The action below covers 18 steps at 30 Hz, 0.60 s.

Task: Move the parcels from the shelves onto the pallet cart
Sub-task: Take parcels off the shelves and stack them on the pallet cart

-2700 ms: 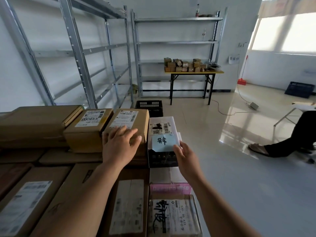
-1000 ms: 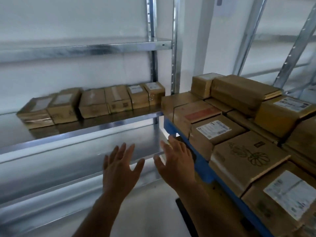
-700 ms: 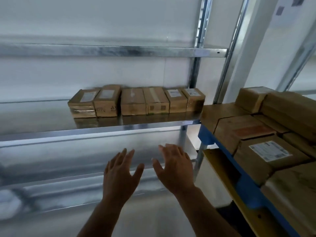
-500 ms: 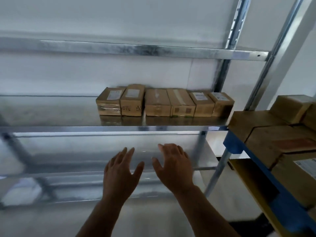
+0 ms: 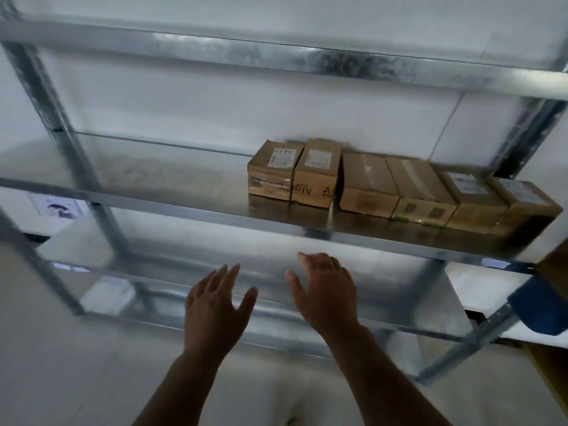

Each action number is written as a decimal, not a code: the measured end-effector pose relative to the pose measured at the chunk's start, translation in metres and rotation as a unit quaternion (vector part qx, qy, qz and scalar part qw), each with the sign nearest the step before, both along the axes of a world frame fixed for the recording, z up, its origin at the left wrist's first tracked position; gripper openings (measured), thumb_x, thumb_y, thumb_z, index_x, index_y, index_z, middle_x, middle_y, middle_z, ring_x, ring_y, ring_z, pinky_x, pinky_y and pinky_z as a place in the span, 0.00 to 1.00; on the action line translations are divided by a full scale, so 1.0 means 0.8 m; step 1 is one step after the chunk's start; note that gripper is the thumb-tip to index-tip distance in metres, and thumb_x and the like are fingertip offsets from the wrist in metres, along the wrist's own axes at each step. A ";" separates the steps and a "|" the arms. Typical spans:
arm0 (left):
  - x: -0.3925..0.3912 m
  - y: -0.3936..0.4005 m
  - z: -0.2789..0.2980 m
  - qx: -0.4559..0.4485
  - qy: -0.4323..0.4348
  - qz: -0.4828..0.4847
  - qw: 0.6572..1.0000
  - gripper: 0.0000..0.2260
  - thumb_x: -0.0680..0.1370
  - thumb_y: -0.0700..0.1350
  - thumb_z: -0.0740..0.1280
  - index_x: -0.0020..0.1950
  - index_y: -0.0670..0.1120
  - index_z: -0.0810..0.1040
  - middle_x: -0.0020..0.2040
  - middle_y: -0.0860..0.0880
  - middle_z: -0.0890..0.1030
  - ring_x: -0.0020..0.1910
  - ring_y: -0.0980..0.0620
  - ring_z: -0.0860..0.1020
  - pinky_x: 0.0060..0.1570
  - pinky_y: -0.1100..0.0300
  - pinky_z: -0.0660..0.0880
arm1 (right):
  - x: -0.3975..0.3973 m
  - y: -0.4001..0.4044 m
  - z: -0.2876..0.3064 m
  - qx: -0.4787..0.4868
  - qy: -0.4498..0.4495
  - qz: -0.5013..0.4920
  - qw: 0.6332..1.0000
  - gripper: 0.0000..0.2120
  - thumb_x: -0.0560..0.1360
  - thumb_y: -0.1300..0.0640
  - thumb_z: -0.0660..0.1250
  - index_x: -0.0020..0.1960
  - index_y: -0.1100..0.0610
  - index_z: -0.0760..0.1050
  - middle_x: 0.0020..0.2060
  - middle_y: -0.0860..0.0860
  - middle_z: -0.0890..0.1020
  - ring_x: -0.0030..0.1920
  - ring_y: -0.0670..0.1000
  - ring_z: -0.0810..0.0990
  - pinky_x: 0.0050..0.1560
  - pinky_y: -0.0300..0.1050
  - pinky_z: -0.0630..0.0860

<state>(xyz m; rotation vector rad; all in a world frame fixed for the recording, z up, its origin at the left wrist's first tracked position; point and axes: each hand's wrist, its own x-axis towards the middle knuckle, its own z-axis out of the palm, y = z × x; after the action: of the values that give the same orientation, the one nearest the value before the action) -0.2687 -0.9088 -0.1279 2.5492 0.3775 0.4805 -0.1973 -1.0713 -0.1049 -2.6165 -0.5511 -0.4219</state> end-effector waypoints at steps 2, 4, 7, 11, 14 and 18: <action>0.025 0.015 -0.006 0.003 0.015 0.001 1.000 0.26 0.76 0.56 0.64 0.71 0.48 0.67 0.71 0.45 0.69 0.71 0.47 0.65 0.69 0.48 0.61 | 0.030 0.014 -0.008 0.007 0.000 -0.002 1.000 0.22 0.76 0.45 0.61 0.64 0.58 0.75 0.55 0.56 0.81 0.55 0.54 0.78 0.55 0.49 0.74; 0.057 0.032 -0.009 0.007 0.026 0.000 1.000 0.26 0.76 0.58 0.62 0.72 0.50 0.65 0.72 0.47 0.67 0.72 0.48 0.63 0.70 0.50 0.60 | 0.063 0.029 -0.012 0.014 -0.001 -0.003 1.000 0.22 0.76 0.45 0.60 0.63 0.58 0.75 0.55 0.56 0.81 0.55 0.54 0.79 0.55 0.49 0.74; 0.113 0.057 -0.006 0.020 0.029 -0.008 0.999 0.26 0.76 0.58 0.62 0.72 0.51 0.64 0.72 0.48 0.67 0.72 0.49 0.63 0.70 0.50 0.59 | 0.116 0.050 -0.015 0.018 0.006 -0.002 1.000 0.21 0.77 0.45 0.60 0.64 0.56 0.74 0.55 0.55 0.80 0.55 0.52 0.78 0.54 0.45 0.72; 0.189 0.080 0.002 0.037 0.036 -0.017 0.999 0.27 0.76 0.59 0.61 0.72 0.51 0.64 0.72 0.49 0.68 0.71 0.51 0.63 0.70 0.50 0.60 | 0.188 0.072 -0.013 0.008 0.022 0.003 1.000 0.22 0.78 0.43 0.57 0.67 0.54 0.71 0.58 0.52 0.79 0.58 0.49 0.75 0.57 0.42 0.69; 0.233 0.093 0.002 0.043 0.046 -0.016 0.998 0.27 0.76 0.60 0.60 0.72 0.52 0.64 0.71 0.49 0.68 0.71 0.51 0.64 0.70 0.52 0.60 | 0.235 0.082 -0.013 0.011 0.026 -0.003 1.000 0.23 0.78 0.43 0.57 0.67 0.55 0.71 0.59 0.53 0.78 0.60 0.50 0.75 0.58 0.44 0.69; 0.275 0.115 -0.006 0.050 0.056 -0.027 0.997 0.27 0.76 0.60 0.60 0.72 0.51 0.64 0.71 0.50 0.69 0.70 0.51 0.65 0.69 0.53 0.61 | 0.280 0.096 -0.022 -0.009 0.041 -0.028 0.999 0.23 0.78 0.43 0.56 0.67 0.55 0.71 0.60 0.54 0.78 0.61 0.51 0.75 0.59 0.46 0.70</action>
<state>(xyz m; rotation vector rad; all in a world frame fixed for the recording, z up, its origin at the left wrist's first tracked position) -0.0485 -0.8170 -0.1324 2.6834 0.3315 0.3445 0.0269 -0.9944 -0.1223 -2.6576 -0.4563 -0.3265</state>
